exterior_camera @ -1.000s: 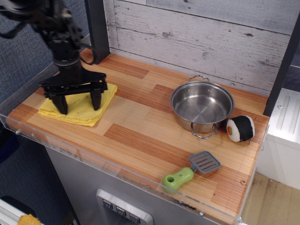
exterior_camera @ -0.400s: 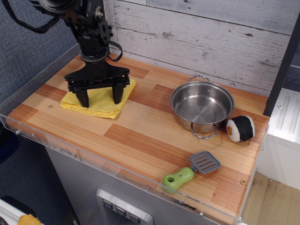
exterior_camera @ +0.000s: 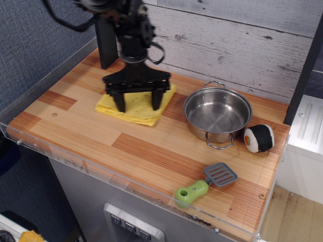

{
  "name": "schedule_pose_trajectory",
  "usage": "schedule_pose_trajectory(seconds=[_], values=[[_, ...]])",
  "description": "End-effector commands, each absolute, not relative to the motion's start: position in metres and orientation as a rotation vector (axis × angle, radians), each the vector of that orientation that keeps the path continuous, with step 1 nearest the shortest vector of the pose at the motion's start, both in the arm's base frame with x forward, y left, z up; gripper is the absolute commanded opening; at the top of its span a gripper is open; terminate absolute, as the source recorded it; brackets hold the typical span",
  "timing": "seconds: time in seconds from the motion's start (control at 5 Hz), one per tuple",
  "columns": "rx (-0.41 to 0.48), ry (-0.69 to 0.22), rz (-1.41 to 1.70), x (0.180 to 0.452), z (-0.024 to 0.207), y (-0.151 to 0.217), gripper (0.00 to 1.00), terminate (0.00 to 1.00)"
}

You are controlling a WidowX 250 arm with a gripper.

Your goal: Move the yellow cloth from the left side of the cutting board next to and left of the silver pot.

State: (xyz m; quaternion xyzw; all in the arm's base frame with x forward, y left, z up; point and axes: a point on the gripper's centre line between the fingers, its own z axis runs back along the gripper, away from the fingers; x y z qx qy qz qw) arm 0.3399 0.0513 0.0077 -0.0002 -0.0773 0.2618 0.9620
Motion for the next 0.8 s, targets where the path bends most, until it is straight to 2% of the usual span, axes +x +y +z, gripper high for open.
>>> schedule_pose_trajectory(seconds=[0.0,0.2,0.6], values=[[-0.025,-0.146,0.443,0.347,0.003,0.015,1.00,0.00],[-0.030,-0.138,0.439,0.345,0.002,0.019,1.00,0.00],[-0.052,-0.168,0.497,0.343,0.019,0.032,1.00,0.00]])
